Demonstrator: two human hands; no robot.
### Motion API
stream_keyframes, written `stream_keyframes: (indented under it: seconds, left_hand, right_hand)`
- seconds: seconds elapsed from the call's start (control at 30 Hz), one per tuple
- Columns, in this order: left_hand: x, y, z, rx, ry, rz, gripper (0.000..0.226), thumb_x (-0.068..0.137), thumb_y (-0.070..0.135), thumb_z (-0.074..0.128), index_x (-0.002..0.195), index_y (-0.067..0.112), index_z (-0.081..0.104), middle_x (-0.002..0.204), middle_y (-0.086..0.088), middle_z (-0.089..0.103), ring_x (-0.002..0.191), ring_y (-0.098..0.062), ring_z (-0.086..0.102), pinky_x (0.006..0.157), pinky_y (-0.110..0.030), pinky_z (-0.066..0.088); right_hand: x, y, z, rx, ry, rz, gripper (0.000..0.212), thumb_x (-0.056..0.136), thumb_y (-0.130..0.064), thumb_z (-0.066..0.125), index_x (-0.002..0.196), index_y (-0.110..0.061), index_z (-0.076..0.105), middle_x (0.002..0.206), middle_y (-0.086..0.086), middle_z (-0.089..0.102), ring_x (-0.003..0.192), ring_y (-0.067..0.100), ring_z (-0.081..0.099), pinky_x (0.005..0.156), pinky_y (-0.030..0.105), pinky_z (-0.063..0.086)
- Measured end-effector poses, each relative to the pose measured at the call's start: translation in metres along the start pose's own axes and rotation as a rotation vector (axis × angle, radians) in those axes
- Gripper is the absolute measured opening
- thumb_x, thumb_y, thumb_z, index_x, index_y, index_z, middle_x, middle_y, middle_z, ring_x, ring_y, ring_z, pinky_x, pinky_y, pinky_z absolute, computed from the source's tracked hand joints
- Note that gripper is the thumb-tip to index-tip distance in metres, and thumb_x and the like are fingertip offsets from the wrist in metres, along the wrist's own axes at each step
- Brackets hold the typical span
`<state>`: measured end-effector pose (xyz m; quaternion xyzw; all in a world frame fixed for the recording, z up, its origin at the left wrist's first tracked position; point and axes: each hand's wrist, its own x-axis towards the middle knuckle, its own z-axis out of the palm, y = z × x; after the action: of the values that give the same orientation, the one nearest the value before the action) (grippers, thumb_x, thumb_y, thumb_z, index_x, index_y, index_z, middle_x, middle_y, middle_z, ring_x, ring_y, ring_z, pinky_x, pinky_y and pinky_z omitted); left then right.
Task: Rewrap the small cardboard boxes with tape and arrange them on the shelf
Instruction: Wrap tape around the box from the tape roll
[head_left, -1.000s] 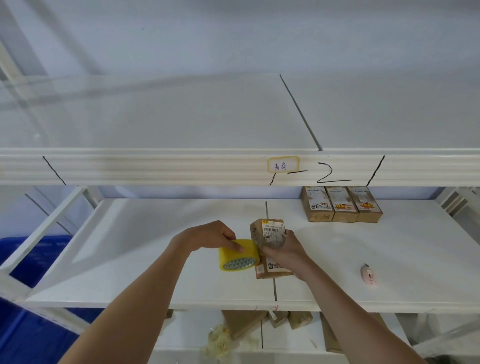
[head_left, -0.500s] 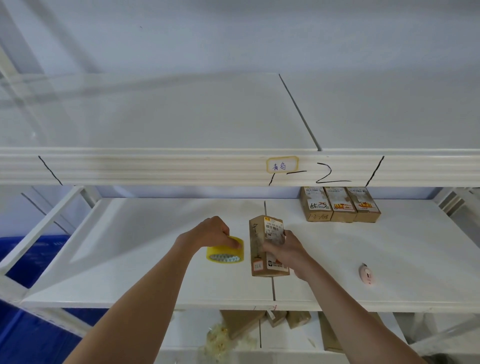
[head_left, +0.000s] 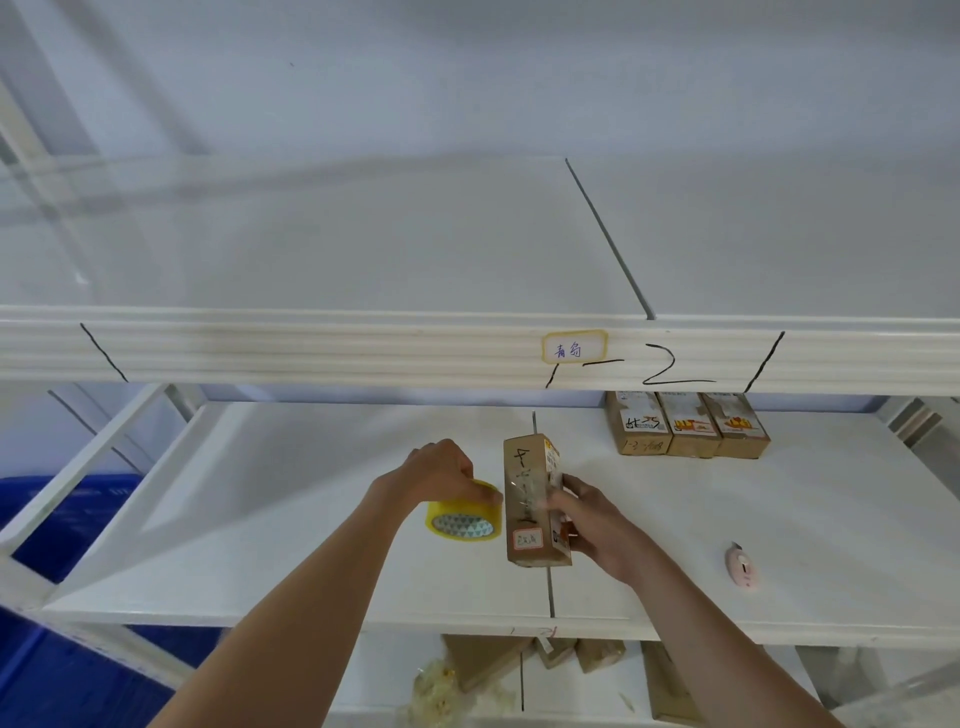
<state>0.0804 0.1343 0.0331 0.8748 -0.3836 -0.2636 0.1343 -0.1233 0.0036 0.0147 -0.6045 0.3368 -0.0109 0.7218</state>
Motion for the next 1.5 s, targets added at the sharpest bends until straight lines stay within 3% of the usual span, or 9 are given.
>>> stream_keyframes:
  seconds: [0.1, 0.27, 0.4, 0.57, 0.67, 0.83, 1.03, 1.2, 1.5]
  left_hand:
    - [0.002, 0.002, 0.000, -0.046, -0.042, -0.002, 0.049, 0.068, 0.073, 0.076, 0.067, 0.023, 0.070, 0.072, 0.004, 0.064, 0.074, -0.016, 0.058, 0.063, -0.028, 0.043]
    - [0.002, 0.005, 0.000, -0.096, -0.091, 0.019, 0.052, 0.070, 0.071, 0.074, 0.080, 0.020, 0.076, 0.077, 0.001, 0.065, 0.072, -0.015, 0.057, 0.065, -0.028, 0.044]
    - [-0.002, 0.009, -0.007, -0.101, -0.155, 0.061, 0.039, 0.075, 0.067, 0.075, 0.080, 0.029, 0.073, 0.082, 0.006, 0.066, 0.081, -0.014, 0.061, 0.069, -0.027, 0.046]
    - [-0.001, 0.024, -0.004, -0.079, -0.073, 0.100, 0.030, 0.080, 0.052, 0.078, 0.093, 0.024, 0.076, 0.090, 0.003, 0.070, 0.089, -0.017, 0.068, 0.069, -0.024, 0.052]
    - [-0.002, 0.027, 0.001, -0.041, -0.056, 0.123, 0.035, 0.081, 0.048, 0.078, 0.099, 0.019, 0.078, 0.090, 0.002, 0.069, 0.084, -0.016, 0.065, 0.065, -0.022, 0.048]
    - [-0.002, 0.026, 0.010, -0.042, -0.029, 0.113, 0.035, 0.079, 0.050, 0.078, 0.096, 0.020, 0.077, 0.086, 0.003, 0.068, 0.078, -0.013, 0.064, 0.067, -0.022, 0.050]
    - [-0.007, 0.015, 0.005, -0.230, -0.128, 0.095, 0.046, 0.082, 0.063, 0.070, 0.067, 0.020, 0.064, 0.067, 0.002, 0.052, 0.067, -0.014, 0.048, 0.066, -0.027, 0.038]
    - [-0.012, 0.002, -0.005, -0.345, -0.226, 0.110, 0.040, 0.079, 0.051, 0.081, 0.059, 0.022, 0.062, 0.066, 0.006, 0.047, 0.072, -0.012, 0.043, 0.070, -0.027, 0.034]
    - [-0.009, 0.000, -0.009, -0.228, -0.182, 0.093, 0.047, 0.075, 0.055, 0.081, 0.057, 0.020, 0.057, 0.062, 0.001, 0.038, 0.065, -0.016, 0.037, 0.063, -0.030, 0.029]
  right_hand:
    - [0.000, 0.003, 0.000, 0.076, -0.058, -0.021, 0.046, 0.094, -0.019, 0.060, 0.139, -0.024, 0.053, 0.119, 0.010, 0.072, 0.105, 0.027, 0.070, 0.082, 0.038, 0.058]
    - [0.002, 0.005, -0.002, 0.255, -0.126, -0.017, 0.066, 0.081, -0.023, 0.068, 0.144, -0.022, 0.047, 0.129, 0.017, 0.066, 0.112, 0.031, 0.066, 0.089, 0.046, 0.057]
    - [0.004, 0.004, 0.001, 0.255, -0.101, 0.035, 0.074, 0.083, -0.043, 0.078, 0.142, -0.033, 0.035, 0.127, 0.010, 0.068, 0.112, 0.029, 0.069, 0.097, 0.051, 0.055]
    - [-0.001, -0.008, 0.015, 0.095, -0.072, 0.026, 0.054, 0.086, -0.032, 0.078, 0.132, -0.027, 0.051, 0.117, 0.004, 0.072, 0.100, 0.020, 0.073, 0.074, 0.031, 0.059]
    - [0.004, -0.009, 0.015, -0.005, 0.008, -0.011, 0.049, 0.080, -0.024, 0.084, 0.124, -0.020, 0.062, 0.106, 0.003, 0.077, 0.096, 0.021, 0.074, 0.077, 0.032, 0.060]
    - [0.010, -0.009, 0.011, -0.169, 0.065, -0.031, 0.043, 0.075, -0.026, 0.087, 0.114, -0.022, 0.069, 0.099, -0.001, 0.078, 0.091, 0.018, 0.076, 0.079, 0.036, 0.062]
    - [0.009, -0.008, 0.004, -0.202, 0.121, -0.026, 0.027, 0.079, -0.020, 0.078, 0.105, -0.017, 0.072, 0.095, 0.006, 0.078, 0.090, 0.021, 0.075, 0.081, 0.038, 0.063]
    - [0.003, -0.006, -0.002, -0.164, 0.116, -0.003, 0.024, 0.083, -0.016, 0.074, 0.106, -0.013, 0.070, 0.096, 0.010, 0.076, 0.091, 0.023, 0.074, 0.073, 0.033, 0.061]
    - [0.002, -0.001, 0.001, -0.060, 0.064, 0.029, 0.029, 0.084, -0.014, 0.071, 0.112, -0.007, 0.068, 0.100, 0.013, 0.075, 0.096, 0.028, 0.072, 0.078, 0.038, 0.061]
